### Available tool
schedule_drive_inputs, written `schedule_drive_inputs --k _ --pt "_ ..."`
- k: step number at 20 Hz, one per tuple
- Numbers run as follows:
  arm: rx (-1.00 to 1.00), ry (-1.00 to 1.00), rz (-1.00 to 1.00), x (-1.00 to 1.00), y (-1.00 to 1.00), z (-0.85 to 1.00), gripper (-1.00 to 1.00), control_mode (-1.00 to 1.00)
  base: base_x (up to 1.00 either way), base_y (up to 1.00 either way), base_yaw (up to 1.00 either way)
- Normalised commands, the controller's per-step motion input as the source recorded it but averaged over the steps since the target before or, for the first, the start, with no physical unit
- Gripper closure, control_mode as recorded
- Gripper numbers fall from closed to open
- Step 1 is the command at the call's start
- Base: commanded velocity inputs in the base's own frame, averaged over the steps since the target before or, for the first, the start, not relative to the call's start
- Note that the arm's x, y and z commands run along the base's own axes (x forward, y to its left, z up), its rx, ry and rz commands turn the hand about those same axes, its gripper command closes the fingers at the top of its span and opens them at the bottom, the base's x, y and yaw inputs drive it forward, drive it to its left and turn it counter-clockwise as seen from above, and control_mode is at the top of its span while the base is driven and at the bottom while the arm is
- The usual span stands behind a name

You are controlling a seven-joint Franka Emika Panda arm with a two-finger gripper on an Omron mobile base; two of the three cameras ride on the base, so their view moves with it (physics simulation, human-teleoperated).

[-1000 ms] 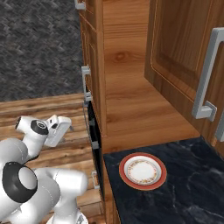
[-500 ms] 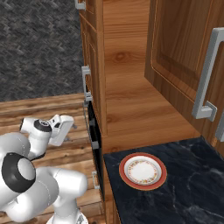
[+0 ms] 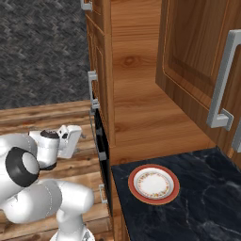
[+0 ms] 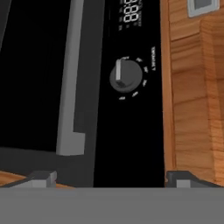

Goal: Take the baked cake out of the oven and place it on the plate for cooling. Then close the oven door.

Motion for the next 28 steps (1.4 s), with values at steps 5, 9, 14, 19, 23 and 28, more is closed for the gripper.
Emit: schedule_drive_inputs --k 5,9,14,19,23,28 --pt "-0.04 0.00 0.00 0.15 0.00 -0.24 -1.00 -1.00 0.00 0.00 0.00" --pt "0.00 -0.01 -0.01 0.05 0.00 -0.13 -1.00 -1.00 0.00 0.00 0.00" --pt "0.00 -0.07 -0.03 0.13 0.00 -0.02 -1.00 -1.00 0.00 0.00 0.00" --pt "0.00 -0.07 -0.03 0.15 0.00 -0.08 -1.00 -1.00 0.00 0.00 0.00" --pt "0.00 -0.03 -0.04 0.12 0.00 -0.21 -1.00 -1.00 0.00 0.00 0.00" --pt "0.00 -0.02 -0.04 0.14 0.00 -0.19 -1.00 -1.00 0.00 0.00 0.00"
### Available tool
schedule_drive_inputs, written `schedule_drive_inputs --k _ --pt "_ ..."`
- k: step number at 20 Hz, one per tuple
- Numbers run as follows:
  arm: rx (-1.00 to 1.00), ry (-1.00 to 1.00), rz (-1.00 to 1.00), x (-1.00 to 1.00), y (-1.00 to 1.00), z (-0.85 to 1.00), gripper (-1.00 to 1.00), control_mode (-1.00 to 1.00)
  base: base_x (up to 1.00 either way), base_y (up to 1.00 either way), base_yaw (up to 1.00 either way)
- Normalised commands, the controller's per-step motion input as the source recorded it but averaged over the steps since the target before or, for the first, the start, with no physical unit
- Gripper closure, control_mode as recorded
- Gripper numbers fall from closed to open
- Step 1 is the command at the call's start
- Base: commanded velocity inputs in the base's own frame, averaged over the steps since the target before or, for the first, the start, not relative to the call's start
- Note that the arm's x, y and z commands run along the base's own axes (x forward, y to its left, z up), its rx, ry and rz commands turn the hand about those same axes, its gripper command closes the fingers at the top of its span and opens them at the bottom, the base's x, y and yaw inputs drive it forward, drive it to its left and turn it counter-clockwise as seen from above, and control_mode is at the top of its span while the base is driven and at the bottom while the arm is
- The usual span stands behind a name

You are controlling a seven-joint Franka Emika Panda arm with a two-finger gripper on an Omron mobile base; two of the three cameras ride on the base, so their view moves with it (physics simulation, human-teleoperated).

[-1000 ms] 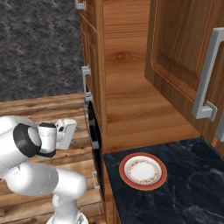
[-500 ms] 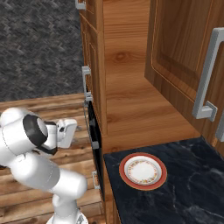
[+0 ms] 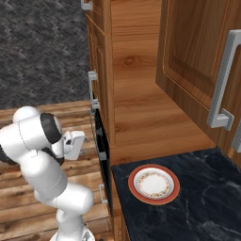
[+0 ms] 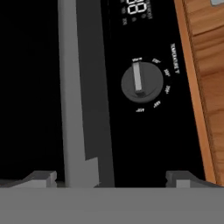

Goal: Take the baked cake out of the oven and place it on the plate for cooling. Then close the oven door.

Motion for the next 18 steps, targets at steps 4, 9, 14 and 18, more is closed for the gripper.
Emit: schedule_drive_inputs --k 4,9,14,18 --pt "0.00 -0.03 -0.05 0.12 0.00 -0.11 -1.00 -1.00 0.00 0.00 0.00" --pt "0.00 -0.04 -0.04 0.10 0.00 -0.12 -1.00 -1.00 0.00 0.00 0.00" --pt "0.00 -0.03 -0.04 0.09 -0.03 -0.10 -1.00 -1.00 0.00 0.00 0.00" --pt "0.00 -0.02 -0.02 0.12 -0.18 -0.06 -1.00 -1.00 0.00 0.00 0.00"
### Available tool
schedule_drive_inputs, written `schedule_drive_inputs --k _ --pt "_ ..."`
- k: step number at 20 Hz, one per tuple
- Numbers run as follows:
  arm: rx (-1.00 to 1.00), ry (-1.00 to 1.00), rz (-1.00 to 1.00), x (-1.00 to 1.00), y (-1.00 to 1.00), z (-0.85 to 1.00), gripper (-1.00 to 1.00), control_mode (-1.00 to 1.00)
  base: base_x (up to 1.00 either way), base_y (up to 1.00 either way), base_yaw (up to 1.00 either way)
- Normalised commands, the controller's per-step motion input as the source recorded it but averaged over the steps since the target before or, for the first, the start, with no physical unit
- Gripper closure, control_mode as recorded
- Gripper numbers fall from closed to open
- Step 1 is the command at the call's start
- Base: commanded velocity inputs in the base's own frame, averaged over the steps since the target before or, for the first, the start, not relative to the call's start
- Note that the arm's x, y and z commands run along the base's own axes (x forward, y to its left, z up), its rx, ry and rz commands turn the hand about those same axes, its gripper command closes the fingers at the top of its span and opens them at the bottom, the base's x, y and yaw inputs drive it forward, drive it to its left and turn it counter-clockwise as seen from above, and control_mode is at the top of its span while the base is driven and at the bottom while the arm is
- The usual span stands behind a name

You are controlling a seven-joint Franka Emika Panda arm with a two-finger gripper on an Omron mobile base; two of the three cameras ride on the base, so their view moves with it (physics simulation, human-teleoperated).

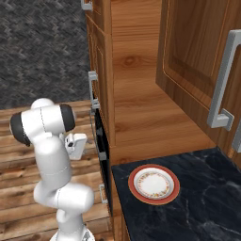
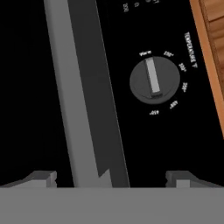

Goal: Take the baked cake out of the oven and place it on the plate for cooling. Then close the oven door.

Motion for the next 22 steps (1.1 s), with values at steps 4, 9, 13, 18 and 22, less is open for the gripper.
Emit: schedule_drive_inputs --k 4,9,13,18,22 --pt "0.00 -0.03 0.00 0.19 -0.25 -0.02 -1.00 -1.00 0.00 0.00 0.00" --pt "0.00 -0.01 0.00 0.19 -0.19 -0.12 -1.00 -1.00 0.00 0.00 0.00" --pt "0.00 0.00 0.00 0.13 -0.04 -0.25 -1.00 -1.00 0.00 0.00 0.00" --pt "0.00 0.00 0.00 0.09 0.00 -0.27 -1.00 -1.00 0.00 0.00 0.00" --pt "0.00 0.00 0.00 0.15 0.00 -0.26 -1.00 -1.00 0.00 0.00 0.00"
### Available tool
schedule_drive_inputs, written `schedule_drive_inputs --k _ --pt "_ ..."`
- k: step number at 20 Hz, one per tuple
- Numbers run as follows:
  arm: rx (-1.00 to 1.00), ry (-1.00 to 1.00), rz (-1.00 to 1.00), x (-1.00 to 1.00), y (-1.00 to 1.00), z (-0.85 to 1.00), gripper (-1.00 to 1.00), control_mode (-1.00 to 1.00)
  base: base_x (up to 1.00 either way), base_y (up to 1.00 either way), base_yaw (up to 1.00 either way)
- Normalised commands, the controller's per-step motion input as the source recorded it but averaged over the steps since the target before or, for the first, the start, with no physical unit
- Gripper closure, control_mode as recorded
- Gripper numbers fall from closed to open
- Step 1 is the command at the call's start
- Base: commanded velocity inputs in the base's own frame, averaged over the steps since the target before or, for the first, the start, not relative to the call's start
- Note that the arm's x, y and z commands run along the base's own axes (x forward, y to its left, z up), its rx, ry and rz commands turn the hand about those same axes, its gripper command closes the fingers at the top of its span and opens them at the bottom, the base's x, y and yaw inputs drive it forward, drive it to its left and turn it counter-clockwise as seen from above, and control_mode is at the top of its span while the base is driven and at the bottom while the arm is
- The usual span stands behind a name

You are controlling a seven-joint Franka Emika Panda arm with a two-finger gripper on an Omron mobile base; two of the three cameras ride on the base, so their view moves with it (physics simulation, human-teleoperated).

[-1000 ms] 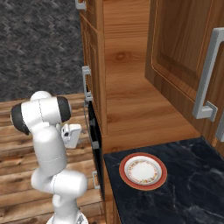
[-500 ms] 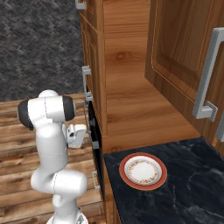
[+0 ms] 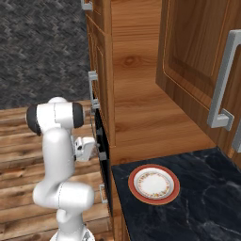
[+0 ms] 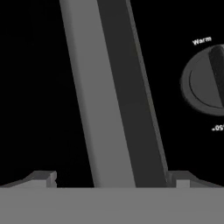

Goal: Take the baked cake out of the oven and place it on the plate for cooling. Then close the oven door.

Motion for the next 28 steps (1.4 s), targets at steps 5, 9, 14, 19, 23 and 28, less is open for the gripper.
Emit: schedule_drive_inputs --k 5,9,14,19,23,28 --pt "0.00 0.00 0.00 0.24 0.00 -0.29 -1.00 -1.00 0.00 0.00 0.00" --pt "0.00 0.00 0.00 0.31 0.00 -0.31 -1.00 -1.00 0.00 0.00 0.00" --pt "0.00 -0.01 0.00 0.37 -0.07 -0.27 -1.00 -1.00 0.00 0.00 0.00" --pt "0.00 -0.05 0.00 0.44 -0.25 -0.24 -1.00 -1.00 0.00 0.00 0.00" --pt "0.00 -0.08 0.00 0.50 -0.53 -0.20 -1.00 -1.00 0.00 0.00 0.00" --pt "0.00 -0.03 0.00 0.51 -0.63 -0.11 1.00 -1.00 0.00 0.00 0.00"
